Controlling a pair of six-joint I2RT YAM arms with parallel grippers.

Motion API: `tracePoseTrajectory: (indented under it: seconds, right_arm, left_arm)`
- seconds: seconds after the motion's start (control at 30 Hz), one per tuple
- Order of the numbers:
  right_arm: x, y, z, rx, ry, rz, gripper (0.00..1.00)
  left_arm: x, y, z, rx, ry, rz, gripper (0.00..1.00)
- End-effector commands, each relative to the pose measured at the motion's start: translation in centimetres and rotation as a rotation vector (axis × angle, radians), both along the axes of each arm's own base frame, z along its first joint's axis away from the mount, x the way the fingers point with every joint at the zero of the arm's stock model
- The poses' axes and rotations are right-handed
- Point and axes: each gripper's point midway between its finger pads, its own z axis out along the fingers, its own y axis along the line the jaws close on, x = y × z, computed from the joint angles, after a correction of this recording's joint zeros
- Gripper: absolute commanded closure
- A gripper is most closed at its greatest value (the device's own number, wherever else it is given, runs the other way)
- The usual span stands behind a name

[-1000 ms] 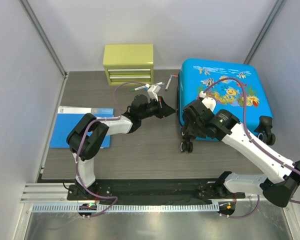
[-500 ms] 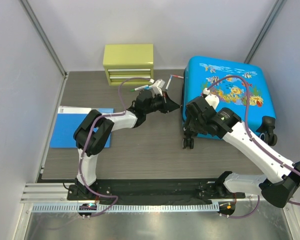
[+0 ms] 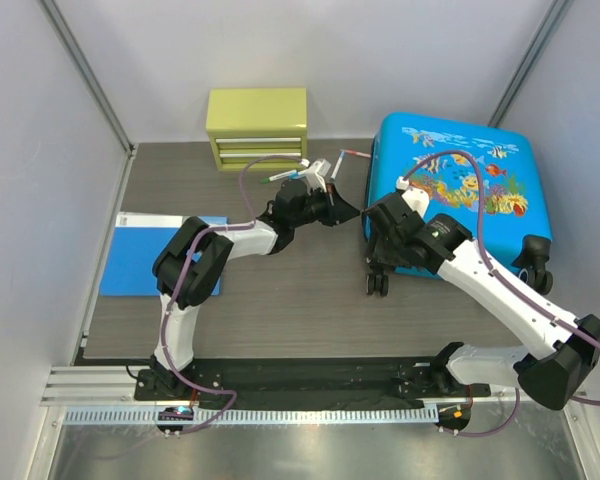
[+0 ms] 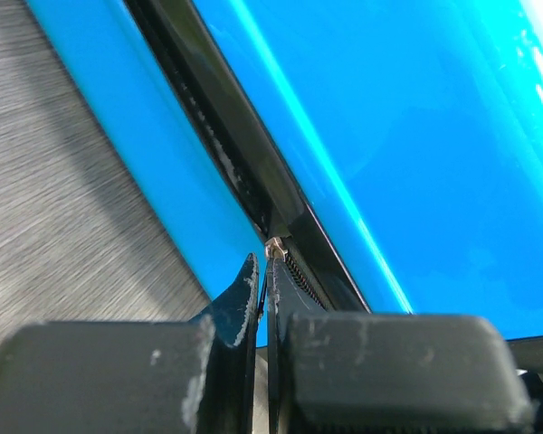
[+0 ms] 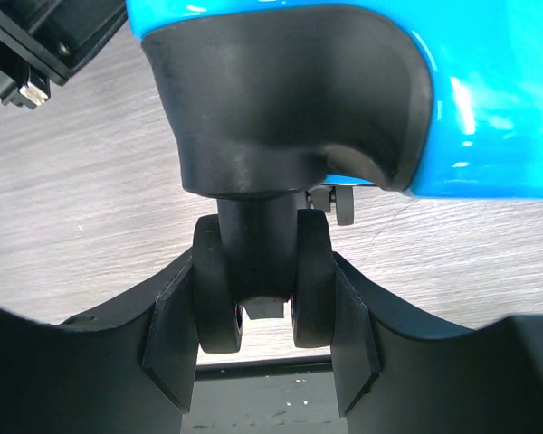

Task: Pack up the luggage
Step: Zip the luggage at the center of the board.

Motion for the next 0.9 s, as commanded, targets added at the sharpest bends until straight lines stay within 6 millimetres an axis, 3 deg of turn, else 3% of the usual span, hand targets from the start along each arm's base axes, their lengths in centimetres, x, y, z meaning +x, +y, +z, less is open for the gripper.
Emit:
tracePoseTrajectory:
  seconds: [0.0, 0.13, 0.33, 0.5, 0.53, 0.57, 0.6, 0.67, 0.7, 0.77, 0.83, 0.87]
  right_arm:
    - [-10.1, -1.1, -1.5, -0.072, 0.369, 0.224, 0.99]
    - [-11.1, 0.3, -1.7, -0.021, 0.373, 0.259, 0.99]
    - [-12.6, 0.1, -1.7, -0.027, 0.395, 0.254, 0.99]
    - [-11.8, 0.1, -1.1, -0.046, 0.366, 0.248, 0.96]
    - [-11.4, 0.3, -1.1, -0.053, 0.361, 0.248, 0.9]
    - [-10.8, 0.4, -0.4, -0.058, 0.333, 0.247, 0.68]
    - [-10.6, 0.3, -0.2, -0.074, 0.33, 0.242, 0.57]
    - [-9.5, 0.3, 1.0, -0.092, 0.287, 0.218, 0.4]
    - [-9.2, 0.3, 1.4, -0.093, 0.273, 0.211, 0.36]
    - [-8.0, 0.8, 3.2, -0.077, 0.211, 0.196, 0.27]
    - [-6.5, 0.7, 4.4, -0.104, 0.147, 0.179, 0.21]
    - [-5.7, 1.0, 5.5, -0.097, 0.112, 0.182, 0.16]
  left_arm:
    - [12.7, 12.1, 2.3, 0.015, -0.156, 0.602, 1.0]
    - [13.8, 12.0, 2.7, 0.007, -0.173, 0.626, 1.0]
    - [15.3, 11.5, 3.7, -0.017, -0.183, 0.644, 1.0]
    - [14.0, 11.7, 4.2, -0.015, -0.156, 0.614, 0.95]
    - [13.4, 12.3, 3.4, 0.002, -0.133, 0.616, 0.9]
    - [13.0, 12.8, 3.0, 0.016, -0.114, 0.619, 0.79]
    - [12.3, 13.3, 4.1, 0.011, -0.115, 0.618, 0.73]
    - [11.1, 14.5, 2.5, 0.059, -0.06, 0.617, 0.64]
    - [10.5, 15.0, 3.8, 0.05, -0.066, 0.616, 0.56]
    - [9.4, 15.8, 2.8, 0.103, -0.028, 0.595, 0.43]
    - [8.7, 16.3, 4.3, 0.124, -0.039, 0.593, 0.39]
    - [7.9, 16.2, 3.8, 0.16, -0.009, 0.562, 0.37]
